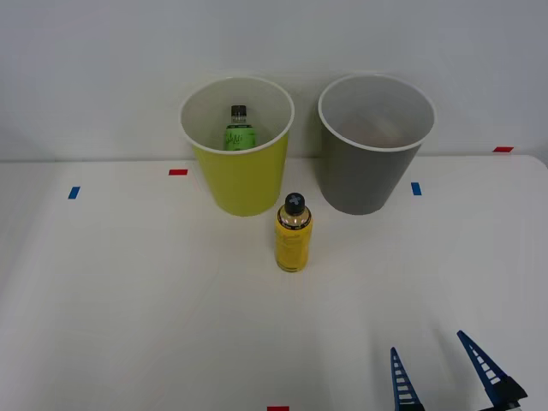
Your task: Put cans in the gray bin, plastic bottles in the light green bin
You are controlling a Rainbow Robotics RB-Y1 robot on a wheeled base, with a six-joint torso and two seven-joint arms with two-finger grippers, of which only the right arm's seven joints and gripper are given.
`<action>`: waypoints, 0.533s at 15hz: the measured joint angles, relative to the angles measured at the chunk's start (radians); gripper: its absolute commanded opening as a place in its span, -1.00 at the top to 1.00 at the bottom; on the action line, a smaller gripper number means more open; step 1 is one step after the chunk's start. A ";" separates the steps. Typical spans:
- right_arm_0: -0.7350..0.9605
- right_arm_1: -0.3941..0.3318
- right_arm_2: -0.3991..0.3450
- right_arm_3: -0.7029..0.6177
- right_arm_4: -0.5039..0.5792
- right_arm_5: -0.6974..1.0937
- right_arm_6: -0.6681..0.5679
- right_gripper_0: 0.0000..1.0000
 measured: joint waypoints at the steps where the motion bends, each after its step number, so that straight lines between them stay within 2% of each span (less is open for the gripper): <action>1: 0.000 0.000 0.000 0.000 0.000 0.000 0.000 -1.00; 8: 0.000 0.000 0.000 0.000 0.000 0.000 0.000 -1.00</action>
